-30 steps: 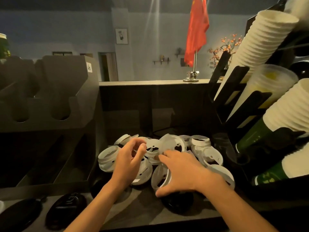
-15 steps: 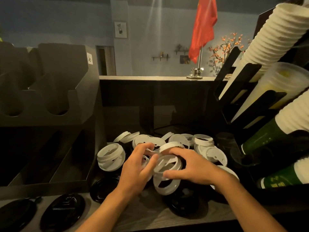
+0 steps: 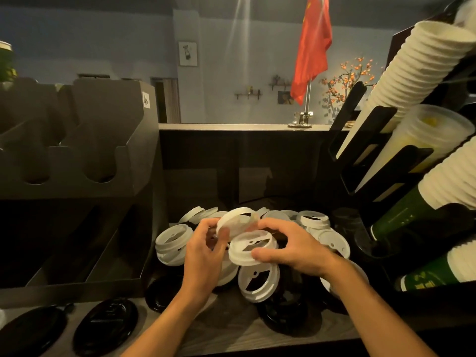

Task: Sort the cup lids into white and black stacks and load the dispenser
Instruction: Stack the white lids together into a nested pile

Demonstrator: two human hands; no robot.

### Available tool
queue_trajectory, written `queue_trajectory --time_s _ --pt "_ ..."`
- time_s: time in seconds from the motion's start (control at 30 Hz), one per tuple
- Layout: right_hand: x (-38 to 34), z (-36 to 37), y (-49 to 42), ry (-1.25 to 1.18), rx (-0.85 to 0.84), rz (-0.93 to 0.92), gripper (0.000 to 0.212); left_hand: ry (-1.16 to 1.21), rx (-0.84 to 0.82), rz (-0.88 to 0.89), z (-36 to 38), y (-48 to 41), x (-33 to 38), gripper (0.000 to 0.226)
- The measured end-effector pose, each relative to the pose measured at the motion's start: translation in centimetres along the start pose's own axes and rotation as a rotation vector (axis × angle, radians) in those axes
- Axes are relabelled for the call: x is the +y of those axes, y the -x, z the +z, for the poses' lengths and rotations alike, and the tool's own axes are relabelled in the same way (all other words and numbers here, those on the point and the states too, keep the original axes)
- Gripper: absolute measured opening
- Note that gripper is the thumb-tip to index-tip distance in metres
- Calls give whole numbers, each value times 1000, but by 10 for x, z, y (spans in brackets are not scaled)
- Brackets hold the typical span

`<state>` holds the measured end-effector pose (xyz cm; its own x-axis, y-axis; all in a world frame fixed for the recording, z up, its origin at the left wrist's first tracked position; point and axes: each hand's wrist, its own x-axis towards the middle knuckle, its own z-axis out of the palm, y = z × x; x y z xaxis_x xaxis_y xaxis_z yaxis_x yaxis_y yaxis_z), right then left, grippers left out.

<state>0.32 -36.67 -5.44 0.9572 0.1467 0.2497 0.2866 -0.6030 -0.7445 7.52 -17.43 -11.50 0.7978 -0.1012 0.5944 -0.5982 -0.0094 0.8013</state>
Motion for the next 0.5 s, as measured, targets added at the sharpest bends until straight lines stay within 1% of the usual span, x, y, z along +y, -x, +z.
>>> queue_trajectory --time_s 0.13,0.2,0.3,0.37,0.43,0.5 --pt "2 0 1 -287 174 -88 55 -9 85 6 -4 -4 -5 6" --pt "-3 3 0 -408 264 -102 59 -12 126 3 -5 -6 -4 9" --pt "-10 11 -7 -553 370 -109 54 -13 150 9 -8 -8 -4 13" --pt "-16 16 -14 -634 410 -96 52 -33 139 43 -10 -8 -3 24" --pt "-22 20 -21 -607 428 -74 48 25 118 39 -10 -8 0 26" --pt "-27 23 -28 -443 371 -41 42 134 90 24 -8 -8 2 21"
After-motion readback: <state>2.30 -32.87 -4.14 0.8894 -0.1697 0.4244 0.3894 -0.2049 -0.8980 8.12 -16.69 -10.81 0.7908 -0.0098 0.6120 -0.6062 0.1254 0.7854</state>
